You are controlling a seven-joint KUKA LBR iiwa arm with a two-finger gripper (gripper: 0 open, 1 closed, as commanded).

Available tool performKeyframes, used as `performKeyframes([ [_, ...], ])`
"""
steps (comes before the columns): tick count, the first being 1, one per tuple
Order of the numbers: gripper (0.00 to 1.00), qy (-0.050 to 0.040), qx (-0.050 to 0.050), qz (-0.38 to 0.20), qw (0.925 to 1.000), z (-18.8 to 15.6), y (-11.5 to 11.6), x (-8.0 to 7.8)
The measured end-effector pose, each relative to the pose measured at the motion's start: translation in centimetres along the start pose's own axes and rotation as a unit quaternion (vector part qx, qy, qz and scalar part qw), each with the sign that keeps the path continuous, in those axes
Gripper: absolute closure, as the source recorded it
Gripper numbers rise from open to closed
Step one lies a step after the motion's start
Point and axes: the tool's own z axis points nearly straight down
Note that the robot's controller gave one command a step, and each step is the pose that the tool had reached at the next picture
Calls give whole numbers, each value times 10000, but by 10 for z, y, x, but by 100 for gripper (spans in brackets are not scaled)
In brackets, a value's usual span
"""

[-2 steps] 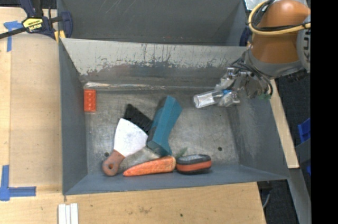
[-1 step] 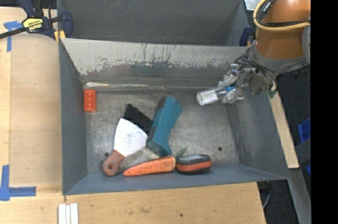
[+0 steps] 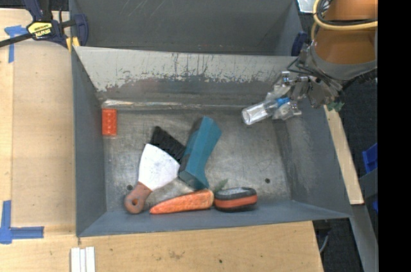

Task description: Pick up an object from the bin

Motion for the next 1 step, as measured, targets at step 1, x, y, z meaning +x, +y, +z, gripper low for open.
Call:
performKeyframes([
  [1, 0, 76, -21, -191, 9998, -44, 0, 9],
])
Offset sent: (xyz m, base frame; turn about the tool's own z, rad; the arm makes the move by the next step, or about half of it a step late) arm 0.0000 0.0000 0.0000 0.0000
